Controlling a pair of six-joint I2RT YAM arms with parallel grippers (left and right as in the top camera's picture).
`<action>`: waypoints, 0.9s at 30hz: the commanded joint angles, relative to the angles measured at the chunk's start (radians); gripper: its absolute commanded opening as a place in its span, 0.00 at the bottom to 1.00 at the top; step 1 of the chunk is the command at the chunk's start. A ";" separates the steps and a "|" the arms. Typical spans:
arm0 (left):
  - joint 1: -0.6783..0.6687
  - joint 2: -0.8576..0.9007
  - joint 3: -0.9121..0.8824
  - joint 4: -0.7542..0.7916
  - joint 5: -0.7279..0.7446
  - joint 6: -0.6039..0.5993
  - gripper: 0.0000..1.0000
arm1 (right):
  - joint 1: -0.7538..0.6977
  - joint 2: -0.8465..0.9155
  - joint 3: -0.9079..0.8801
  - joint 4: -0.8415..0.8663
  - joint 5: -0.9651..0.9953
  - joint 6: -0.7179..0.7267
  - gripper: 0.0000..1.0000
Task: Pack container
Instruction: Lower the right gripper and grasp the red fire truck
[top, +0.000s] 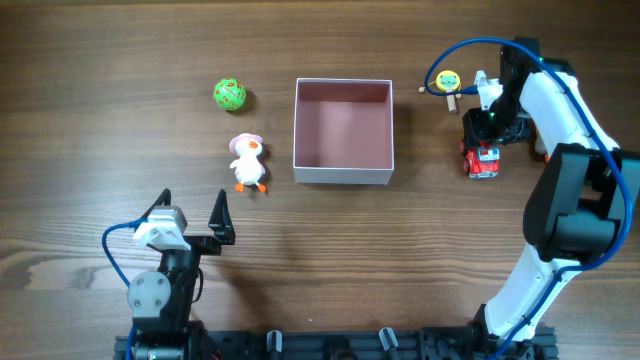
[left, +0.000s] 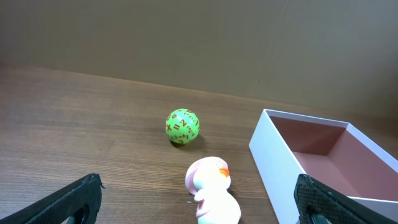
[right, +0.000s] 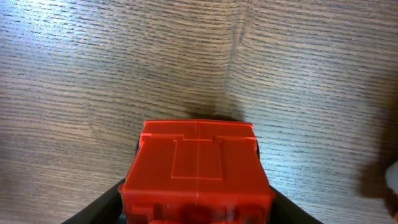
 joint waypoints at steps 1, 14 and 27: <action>0.007 -0.006 -0.003 -0.007 -0.002 0.019 1.00 | 0.002 0.020 -0.008 0.005 0.026 -0.002 0.55; 0.007 -0.006 -0.003 -0.007 -0.002 0.019 1.00 | 0.002 0.020 -0.002 0.008 0.026 -0.002 0.48; 0.007 -0.006 -0.003 -0.007 -0.002 0.019 1.00 | 0.020 0.018 0.280 -0.189 0.010 0.077 0.48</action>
